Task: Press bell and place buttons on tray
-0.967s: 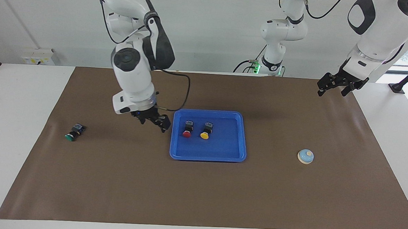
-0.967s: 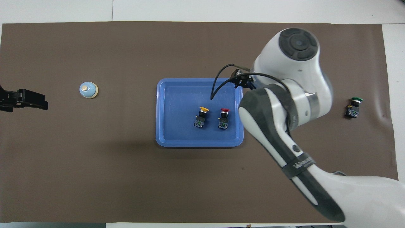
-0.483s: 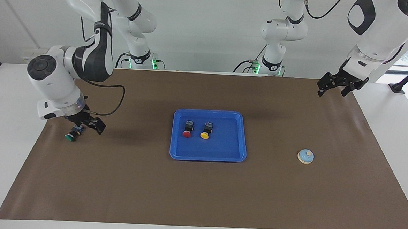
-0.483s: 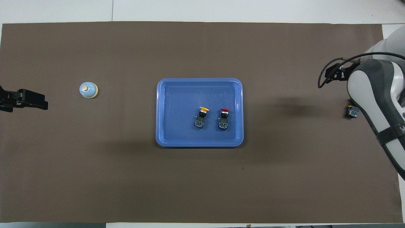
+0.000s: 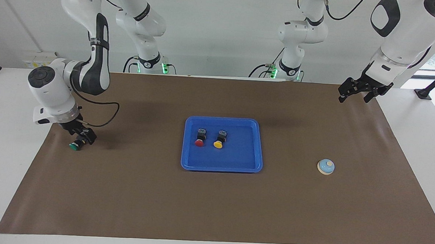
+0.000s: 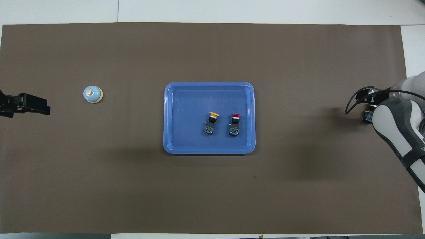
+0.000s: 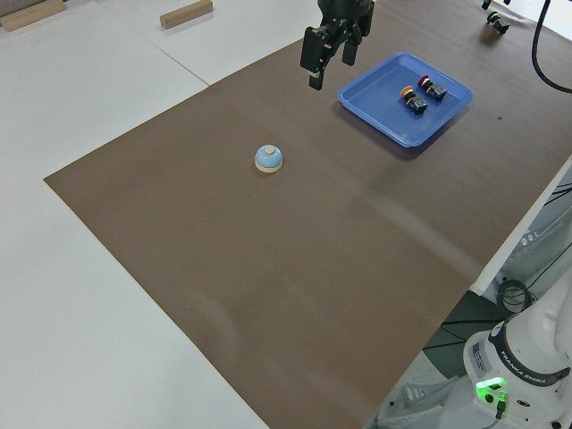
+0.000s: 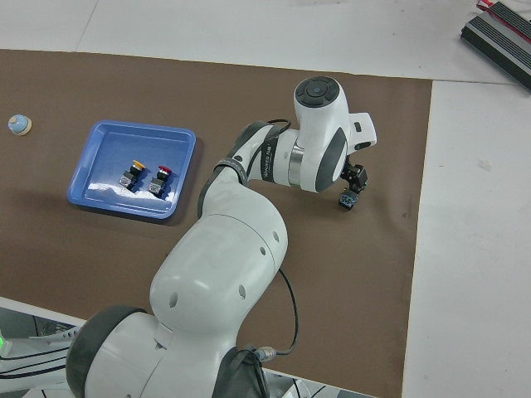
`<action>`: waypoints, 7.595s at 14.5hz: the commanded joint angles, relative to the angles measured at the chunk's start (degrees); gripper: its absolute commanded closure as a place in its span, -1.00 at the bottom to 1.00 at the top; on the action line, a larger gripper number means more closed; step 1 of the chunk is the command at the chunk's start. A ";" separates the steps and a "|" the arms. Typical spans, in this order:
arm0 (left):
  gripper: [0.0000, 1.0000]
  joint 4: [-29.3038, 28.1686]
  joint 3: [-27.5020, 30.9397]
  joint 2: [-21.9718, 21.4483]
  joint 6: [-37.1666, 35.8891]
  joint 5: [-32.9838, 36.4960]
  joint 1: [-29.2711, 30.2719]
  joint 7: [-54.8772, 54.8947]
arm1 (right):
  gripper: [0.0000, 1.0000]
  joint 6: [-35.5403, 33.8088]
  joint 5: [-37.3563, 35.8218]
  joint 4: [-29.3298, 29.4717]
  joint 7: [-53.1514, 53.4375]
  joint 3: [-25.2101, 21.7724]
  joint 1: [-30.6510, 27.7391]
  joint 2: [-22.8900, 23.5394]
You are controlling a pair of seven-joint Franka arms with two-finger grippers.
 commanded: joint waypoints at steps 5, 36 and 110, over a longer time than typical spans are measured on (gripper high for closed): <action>-1.00 0.61 0.15 0.06 -0.99 0.68 -0.15 -0.31 | -1.00 5.91 -0.99 -6.13 -2.60 0.94 -5.65 -1.38; -1.00 0.61 0.15 0.06 -1.08 0.68 -0.15 -0.30 | 1.00 -14.95 2.16 11.76 -0.94 3.23 7.15 -0.24; -1.00 0.61 0.15 0.06 -0.99 0.68 -0.15 -0.30 | -1.00 -43.12 5.87 22.61 -15.96 2.00 13.77 -15.70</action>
